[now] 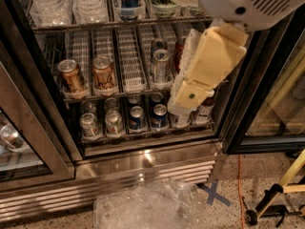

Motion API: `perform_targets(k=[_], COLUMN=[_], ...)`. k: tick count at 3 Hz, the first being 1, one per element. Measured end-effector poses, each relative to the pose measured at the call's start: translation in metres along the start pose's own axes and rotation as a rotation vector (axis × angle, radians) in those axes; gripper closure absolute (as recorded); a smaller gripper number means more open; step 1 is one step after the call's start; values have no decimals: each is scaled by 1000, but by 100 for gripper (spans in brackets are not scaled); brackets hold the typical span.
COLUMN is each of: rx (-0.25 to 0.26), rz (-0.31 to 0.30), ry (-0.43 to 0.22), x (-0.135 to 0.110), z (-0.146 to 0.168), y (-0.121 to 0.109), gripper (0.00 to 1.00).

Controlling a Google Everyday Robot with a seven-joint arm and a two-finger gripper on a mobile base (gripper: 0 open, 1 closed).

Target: Pick water bottle from top shelf of fridge

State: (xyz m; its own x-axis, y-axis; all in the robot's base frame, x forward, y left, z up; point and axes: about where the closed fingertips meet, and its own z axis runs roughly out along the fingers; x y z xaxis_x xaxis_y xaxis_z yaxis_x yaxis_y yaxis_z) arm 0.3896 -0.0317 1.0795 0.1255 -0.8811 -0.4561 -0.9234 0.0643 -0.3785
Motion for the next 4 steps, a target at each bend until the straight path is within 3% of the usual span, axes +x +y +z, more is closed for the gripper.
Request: perform_targets(k=[2,3,4], rx=[0,-4,19], rz=[0,31,35], ry=[0,-96,-146], x=[0,-27,-43], z=[0,20,21], y=[0,-2,-5], gripper=[0,0,0])
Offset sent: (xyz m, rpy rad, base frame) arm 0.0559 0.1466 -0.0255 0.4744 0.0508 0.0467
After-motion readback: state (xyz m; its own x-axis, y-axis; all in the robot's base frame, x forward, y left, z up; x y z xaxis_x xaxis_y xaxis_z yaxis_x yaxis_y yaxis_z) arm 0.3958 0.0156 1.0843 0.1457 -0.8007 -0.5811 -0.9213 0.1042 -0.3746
